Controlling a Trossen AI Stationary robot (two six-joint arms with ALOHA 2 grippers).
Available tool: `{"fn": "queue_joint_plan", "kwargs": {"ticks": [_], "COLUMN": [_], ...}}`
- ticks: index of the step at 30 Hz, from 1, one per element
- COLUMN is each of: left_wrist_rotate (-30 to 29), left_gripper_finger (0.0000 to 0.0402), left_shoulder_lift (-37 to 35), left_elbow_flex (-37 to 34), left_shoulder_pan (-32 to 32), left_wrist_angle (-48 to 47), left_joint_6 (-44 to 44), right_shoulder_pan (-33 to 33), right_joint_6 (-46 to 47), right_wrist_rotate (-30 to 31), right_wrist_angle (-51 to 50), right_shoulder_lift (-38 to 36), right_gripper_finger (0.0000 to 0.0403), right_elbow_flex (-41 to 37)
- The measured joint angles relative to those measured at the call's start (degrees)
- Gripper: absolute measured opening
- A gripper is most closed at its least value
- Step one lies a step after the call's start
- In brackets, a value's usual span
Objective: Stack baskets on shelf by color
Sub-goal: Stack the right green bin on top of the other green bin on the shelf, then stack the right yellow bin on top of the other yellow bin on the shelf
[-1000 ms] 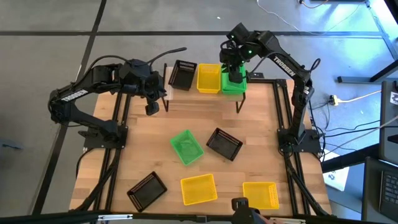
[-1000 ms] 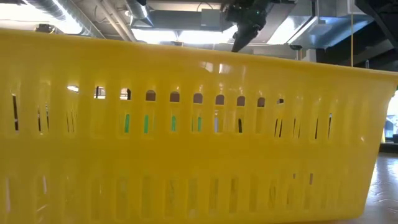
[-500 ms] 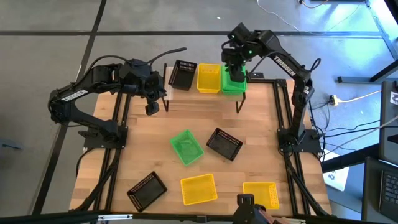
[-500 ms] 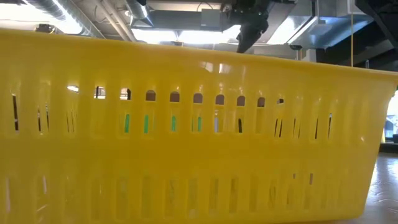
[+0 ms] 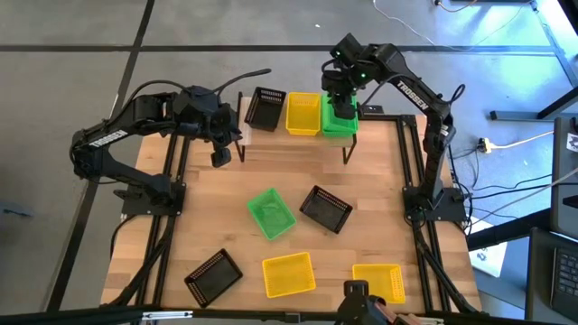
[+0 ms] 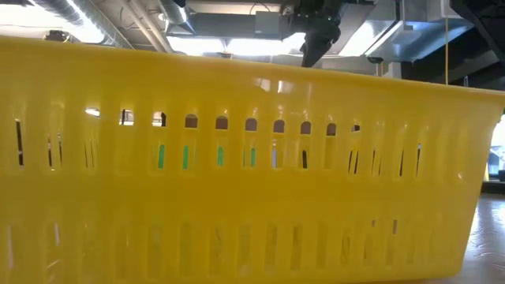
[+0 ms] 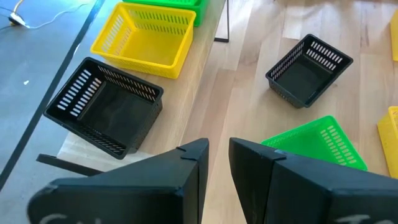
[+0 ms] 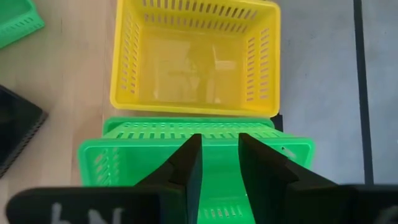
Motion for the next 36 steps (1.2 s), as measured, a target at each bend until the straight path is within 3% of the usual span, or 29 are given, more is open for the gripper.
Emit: {"fn": "queue_joint_plan", "kwargs": {"ticks": [7,18,22,31,36], "left_wrist_rotate": [-8.0,-8.1,-8.1,-7.0,-7.1], "left_gripper_finger": [0.0056,0.0056,0.0056,0.0056,0.0056], "left_shoulder_lift": [0.0,0.0,0.0,0.0,0.0], "left_elbow_flex": [0.0,0.0,0.0,0.0,0.0], "left_shoulder_pan": [0.0,0.0,0.0,-1.3,-2.7], "left_wrist_angle": [0.0,0.0,-0.2,-4.6,-5.0], "left_joint_6": [0.1,0.0,-2.7,-4.8,-5.4], "right_shoulder_pan": [0.0,-0.3,0.8,12.8,20.5], "right_joint_6": [0.0,-0.1,0.0,-2.8,4.6], "right_wrist_rotate": [0.0,1.7,-0.3,-4.6,-4.8], "right_wrist_angle": [0.7,0.9,-0.7,-10.0,-9.7], "right_shoulder_lift": [0.0,-0.4,-2.4,-5.9,-6.7], "right_gripper_finger": [0.0102,0.0102,0.0102,0.0102,0.0102], "right_elbow_flex": [-2.9,-2.2,0.2,-0.3,-2.9]}}
